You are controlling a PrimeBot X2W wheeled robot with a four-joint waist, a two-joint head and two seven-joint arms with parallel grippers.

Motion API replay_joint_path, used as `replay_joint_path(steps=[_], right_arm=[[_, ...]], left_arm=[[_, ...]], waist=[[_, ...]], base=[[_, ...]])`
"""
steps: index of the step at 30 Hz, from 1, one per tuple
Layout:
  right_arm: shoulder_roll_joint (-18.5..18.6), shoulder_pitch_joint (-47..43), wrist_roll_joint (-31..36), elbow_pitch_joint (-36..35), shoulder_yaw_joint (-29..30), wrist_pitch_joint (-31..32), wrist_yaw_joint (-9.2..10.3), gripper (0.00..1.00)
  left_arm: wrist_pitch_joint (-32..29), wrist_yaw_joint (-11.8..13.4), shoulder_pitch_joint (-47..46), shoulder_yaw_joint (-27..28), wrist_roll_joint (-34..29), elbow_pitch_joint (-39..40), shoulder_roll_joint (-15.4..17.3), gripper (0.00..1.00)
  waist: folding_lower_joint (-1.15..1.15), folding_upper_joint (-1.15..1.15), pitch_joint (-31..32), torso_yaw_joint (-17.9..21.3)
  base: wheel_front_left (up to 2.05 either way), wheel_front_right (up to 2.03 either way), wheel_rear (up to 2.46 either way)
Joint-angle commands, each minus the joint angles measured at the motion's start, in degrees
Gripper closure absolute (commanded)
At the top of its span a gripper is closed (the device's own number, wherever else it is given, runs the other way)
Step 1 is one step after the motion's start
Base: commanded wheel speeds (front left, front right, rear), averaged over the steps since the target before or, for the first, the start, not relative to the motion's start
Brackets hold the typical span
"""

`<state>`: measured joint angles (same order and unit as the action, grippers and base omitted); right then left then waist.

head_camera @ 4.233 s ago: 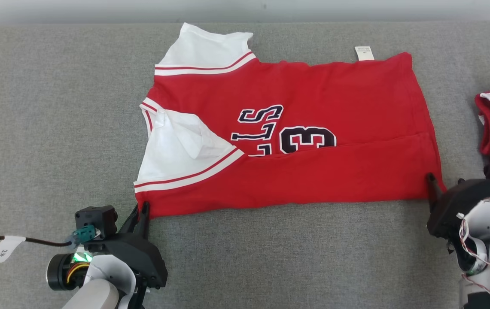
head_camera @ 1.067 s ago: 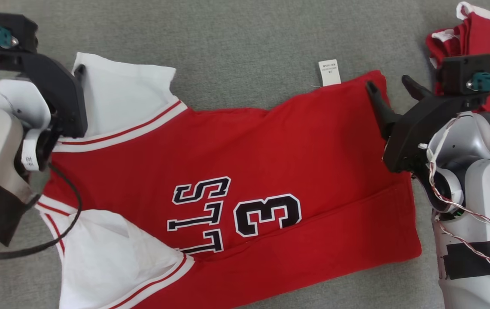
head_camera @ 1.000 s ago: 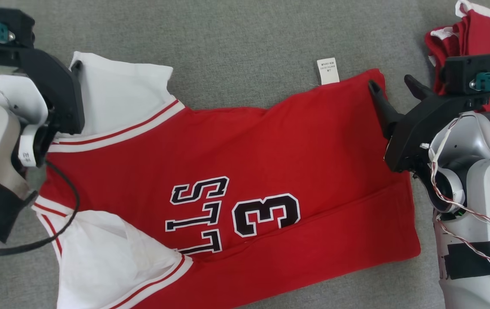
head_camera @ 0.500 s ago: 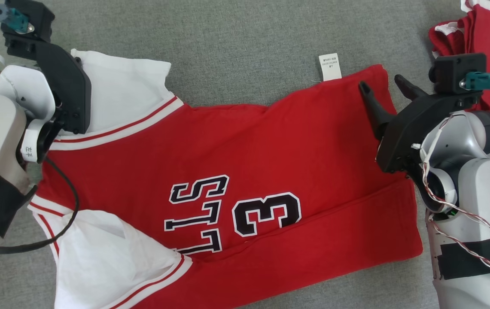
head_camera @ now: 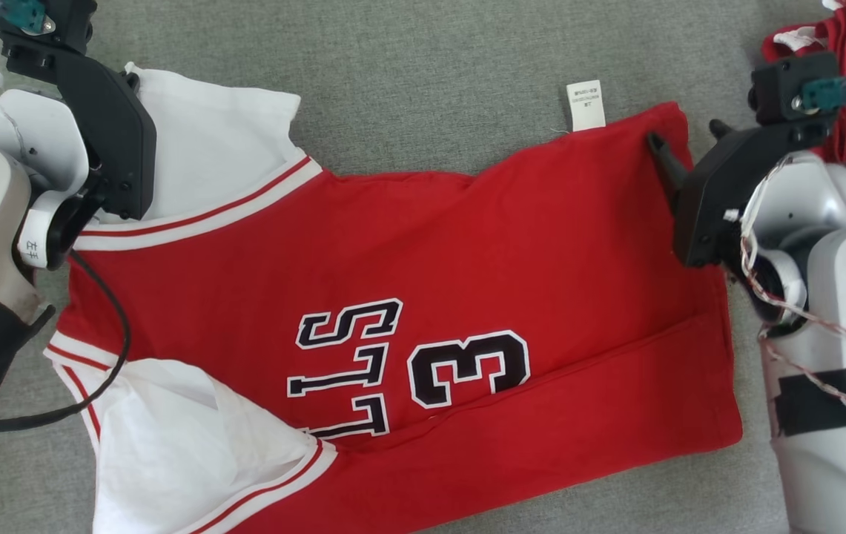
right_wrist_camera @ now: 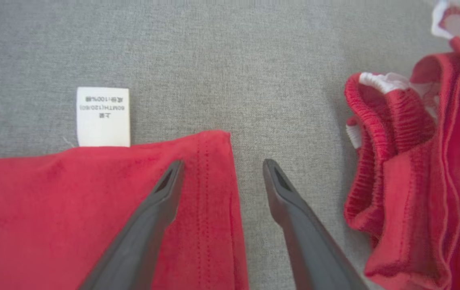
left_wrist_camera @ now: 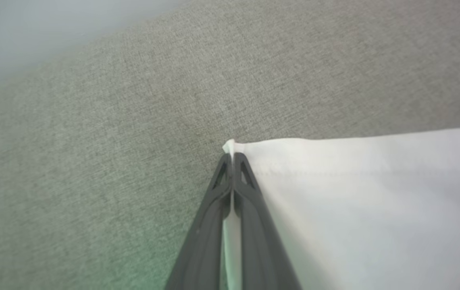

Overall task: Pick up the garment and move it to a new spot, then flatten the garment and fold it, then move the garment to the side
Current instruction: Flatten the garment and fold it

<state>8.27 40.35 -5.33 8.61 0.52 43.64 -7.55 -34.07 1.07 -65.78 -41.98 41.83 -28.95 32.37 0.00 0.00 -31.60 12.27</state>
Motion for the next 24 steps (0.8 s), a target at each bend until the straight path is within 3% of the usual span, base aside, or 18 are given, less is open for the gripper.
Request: replay_joint_path(steps=[1,11,14,15,18,22,24], right_arm=[[0.73,1.25,0.76,0.14,-0.29,0.55,0.12,0.0],[3.7,4.89,-0.33,1.34,-3.24,4.02,0.12,0.0],[4.05,5.68,-1.12,2.34,-4.15,4.77,0.12,0.19],[4.15,5.91,-1.34,2.74,-4.38,5.3,0.12,0.5],[4.42,6.79,-1.99,3.45,-5.01,6.38,0.12,0.53],[4.66,6.96,-2.28,4.27,-5.71,7.85,0.12,0.65],[4.71,7.13,-2.45,4.28,-5.76,8.21,0.12,0.65]], left_arm=[[-1.03,0.07,1.15,-0.47,0.32,-0.6,0.24,1.0],[-1.62,0.78,0.67,-0.24,1.12,1.21,0.59,1.0],[-1.85,0.9,0.8,-0.26,1.31,1.36,0.66,1.0],[-1.89,0.95,0.86,-0.25,1.37,1.41,0.69,1.0],[-2.06,1.16,0.99,-0.29,1.57,1.57,0.79,1.0],[-2.26,1.43,1.12,-0.28,1.85,1.73,0.94,1.0],[-2.14,1.4,1.17,-0.31,1.91,1.77,0.96,1.0]], waist=[[0.0,0.0,-0.03,-0.23],[0.0,0.0,-0.55,-0.51],[0.0,0.0,-0.71,-0.58],[0.0,0.0,-0.74,-0.6],[0.0,0.0,-0.77,-0.71],[0.0,0.0,-0.7,-0.86],[0.0,0.0,-0.68,-0.88]], base=[[0.0,0.0,0.0],[0.0,0.0,0.0],[0.0,0.0,0.0],[0.0,0.0,0.0],[0.0,0.0,0.0],[0.0,0.0,0.0],[0.0,0.0,0.0]])
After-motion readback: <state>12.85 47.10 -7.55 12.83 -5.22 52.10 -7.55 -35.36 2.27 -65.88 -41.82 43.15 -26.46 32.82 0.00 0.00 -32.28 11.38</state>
